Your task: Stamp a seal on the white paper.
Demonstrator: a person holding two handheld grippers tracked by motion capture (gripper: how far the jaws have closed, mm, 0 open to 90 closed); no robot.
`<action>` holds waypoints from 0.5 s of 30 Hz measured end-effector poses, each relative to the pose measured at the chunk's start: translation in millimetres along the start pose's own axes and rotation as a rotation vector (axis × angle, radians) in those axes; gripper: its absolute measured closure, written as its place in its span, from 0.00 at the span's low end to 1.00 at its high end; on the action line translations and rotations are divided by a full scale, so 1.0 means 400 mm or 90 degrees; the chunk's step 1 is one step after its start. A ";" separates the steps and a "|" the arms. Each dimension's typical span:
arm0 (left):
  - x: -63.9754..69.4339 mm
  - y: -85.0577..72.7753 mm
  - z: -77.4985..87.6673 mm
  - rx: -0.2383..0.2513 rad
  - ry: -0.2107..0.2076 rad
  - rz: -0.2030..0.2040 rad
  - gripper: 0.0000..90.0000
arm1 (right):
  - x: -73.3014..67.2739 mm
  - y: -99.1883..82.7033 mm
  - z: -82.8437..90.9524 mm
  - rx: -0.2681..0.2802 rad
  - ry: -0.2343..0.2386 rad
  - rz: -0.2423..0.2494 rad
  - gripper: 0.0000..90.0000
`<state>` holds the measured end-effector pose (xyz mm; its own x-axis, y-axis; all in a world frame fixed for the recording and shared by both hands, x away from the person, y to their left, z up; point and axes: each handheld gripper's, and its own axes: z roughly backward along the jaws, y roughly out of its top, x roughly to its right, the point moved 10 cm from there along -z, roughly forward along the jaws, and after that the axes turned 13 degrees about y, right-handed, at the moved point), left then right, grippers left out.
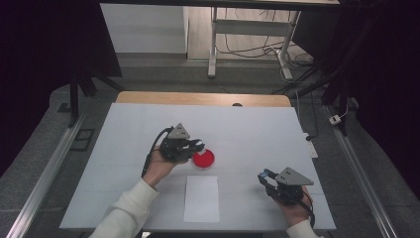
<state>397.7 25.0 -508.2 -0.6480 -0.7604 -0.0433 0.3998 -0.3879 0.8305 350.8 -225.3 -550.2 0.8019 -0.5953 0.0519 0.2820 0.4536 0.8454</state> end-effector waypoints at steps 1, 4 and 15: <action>0.000 0.000 0.001 0.000 -0.001 -0.001 0.84 | 0.000 -0.001 0.001 -0.002 -0.001 -0.002 0.72; 0.002 -0.002 0.005 0.000 -0.005 0.000 0.84 | 0.000 0.000 0.000 0.000 0.000 0.000 0.72; 0.021 -0.006 0.026 0.003 -0.017 -0.011 0.84 | 0.001 -0.001 0.000 -0.001 -0.001 -0.001 0.72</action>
<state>384.5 24.9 -504.9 -0.6722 -0.7391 -0.0435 0.3848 -0.3989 0.8323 351.0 -225.7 -550.6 0.8008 -0.5966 0.0520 0.2839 0.4546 0.8443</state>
